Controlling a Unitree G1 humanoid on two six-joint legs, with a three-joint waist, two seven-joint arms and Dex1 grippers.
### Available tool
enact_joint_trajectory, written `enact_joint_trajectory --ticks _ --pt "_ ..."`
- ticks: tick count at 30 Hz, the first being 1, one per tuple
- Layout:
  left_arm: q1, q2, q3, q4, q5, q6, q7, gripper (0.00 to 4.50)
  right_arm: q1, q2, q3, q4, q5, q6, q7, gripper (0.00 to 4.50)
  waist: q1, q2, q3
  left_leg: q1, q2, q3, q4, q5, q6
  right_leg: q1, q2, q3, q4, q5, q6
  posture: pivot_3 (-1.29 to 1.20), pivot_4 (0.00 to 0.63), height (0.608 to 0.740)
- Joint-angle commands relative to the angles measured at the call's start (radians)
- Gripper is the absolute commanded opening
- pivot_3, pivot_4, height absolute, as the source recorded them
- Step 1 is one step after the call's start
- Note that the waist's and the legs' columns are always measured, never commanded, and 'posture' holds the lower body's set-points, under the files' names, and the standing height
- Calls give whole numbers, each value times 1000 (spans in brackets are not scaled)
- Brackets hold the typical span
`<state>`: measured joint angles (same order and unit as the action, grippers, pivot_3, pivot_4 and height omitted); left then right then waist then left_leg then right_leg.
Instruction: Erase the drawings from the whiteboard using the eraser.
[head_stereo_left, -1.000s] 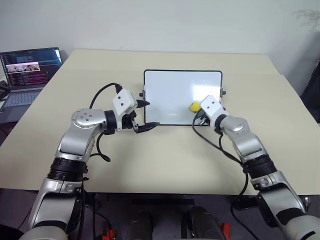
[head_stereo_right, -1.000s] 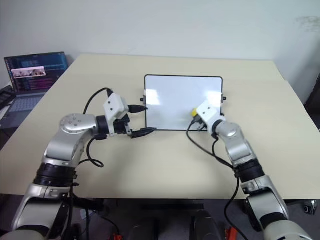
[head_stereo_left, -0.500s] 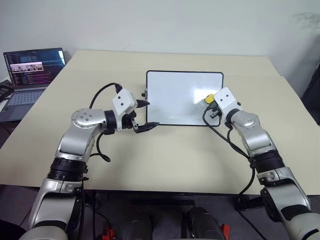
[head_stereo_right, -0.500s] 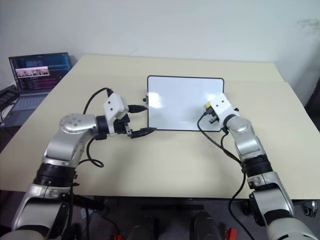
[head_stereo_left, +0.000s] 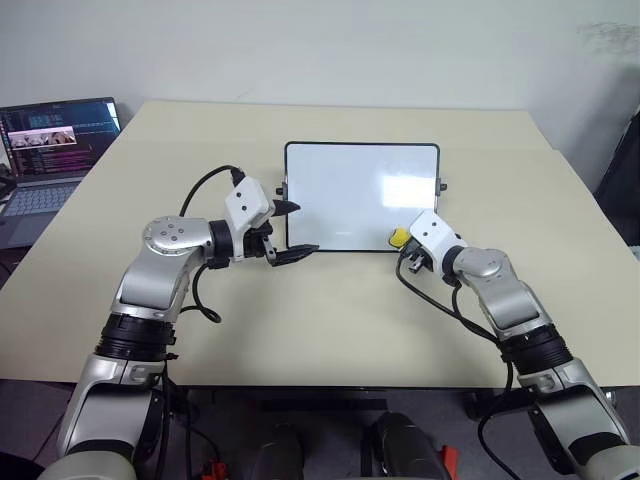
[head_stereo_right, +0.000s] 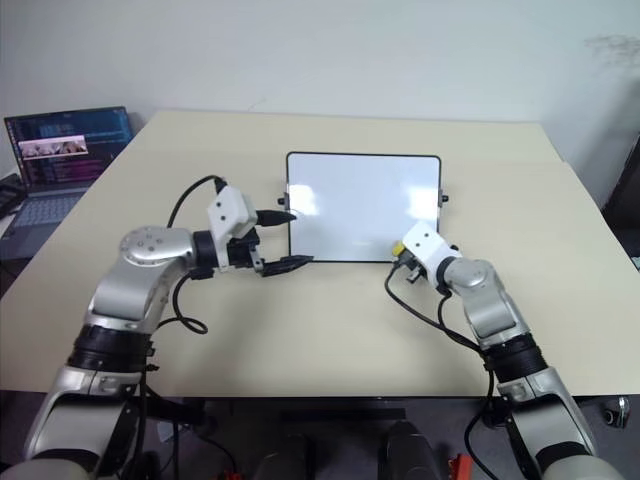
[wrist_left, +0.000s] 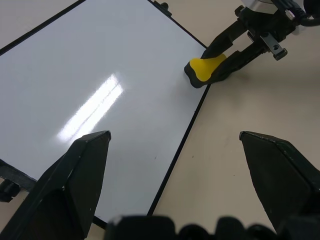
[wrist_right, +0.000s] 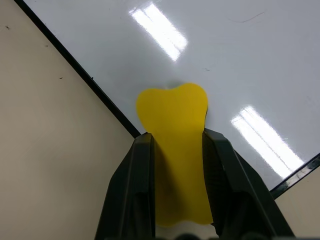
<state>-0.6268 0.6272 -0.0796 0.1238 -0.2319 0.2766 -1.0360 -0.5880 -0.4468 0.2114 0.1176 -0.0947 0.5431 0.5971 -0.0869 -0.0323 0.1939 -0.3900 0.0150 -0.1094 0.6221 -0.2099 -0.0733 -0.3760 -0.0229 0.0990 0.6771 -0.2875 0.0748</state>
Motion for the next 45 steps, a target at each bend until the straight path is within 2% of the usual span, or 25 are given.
enact_joint_trajectory --ticks 1,5,8,14,20,30,31,45 --pt "-35 -17 17 -36 -38 6 -12 4500 -25 -60 -111 -175 109 130 89 962 4 3 2 -6 0 0 0 0 0 -5 0 0 0 2 3 0 150 740" --pt "-39 -104 -21 -107 -105 53 -30 4500 -92 -184 -323 -355 304 343 182 962 15 9 7 -19 -2 -2 1 0 -1 -17 -2 -2 1 4 1 0 150 740" --pt "-51 -189 -79 -131 -114 77 -33 4500 -89 -280 -415 -345 341 414 179 962 37 9 7 -28 -2 -3 1 -1 -1 -24 -3 -4 -2 5 0 0 150 740" --pt "-108 -319 -192 -59 -70 78 -49 4500 -10 -400 -451 -185 272 495 59 962 52 8 7 -29 -3 -1 0 -3 -1 -24 -3 -3 -5 3 0 0 150 740" --pt "-129 -390 -274 43 13 -13 -47 4500 70 -428 -444 -64 271 592 17 962 38 11 8 -27 -3 1 0 -3 -1 -25 -3 -1 -3 3 0 0 150 740" --pt "-98 -402 -284 7 11 -4 -58 4500 27 -435 -443 106 286 588 -10 962 30 12 8 -27 -3 1 2 -3 -1 -24 -3 0 -1 3 0 0 150 740" --pt "-93 -400 -286 2 10 -2 -59 4500 21 -433 -440 116 285 587 -11 1312 30 12 8 -27 -3 1 2 -3 -1 -24 -3 0 -1 3 0 0 150 740" --pt "-86 -381 -263 -9 5 11 -48 4500 -15 -416 -451 157 300 563 -26 1312 30 12 8 -27 -3 1 2 -3 -1 -24 -3 -1 0 3 0 0 150 740"
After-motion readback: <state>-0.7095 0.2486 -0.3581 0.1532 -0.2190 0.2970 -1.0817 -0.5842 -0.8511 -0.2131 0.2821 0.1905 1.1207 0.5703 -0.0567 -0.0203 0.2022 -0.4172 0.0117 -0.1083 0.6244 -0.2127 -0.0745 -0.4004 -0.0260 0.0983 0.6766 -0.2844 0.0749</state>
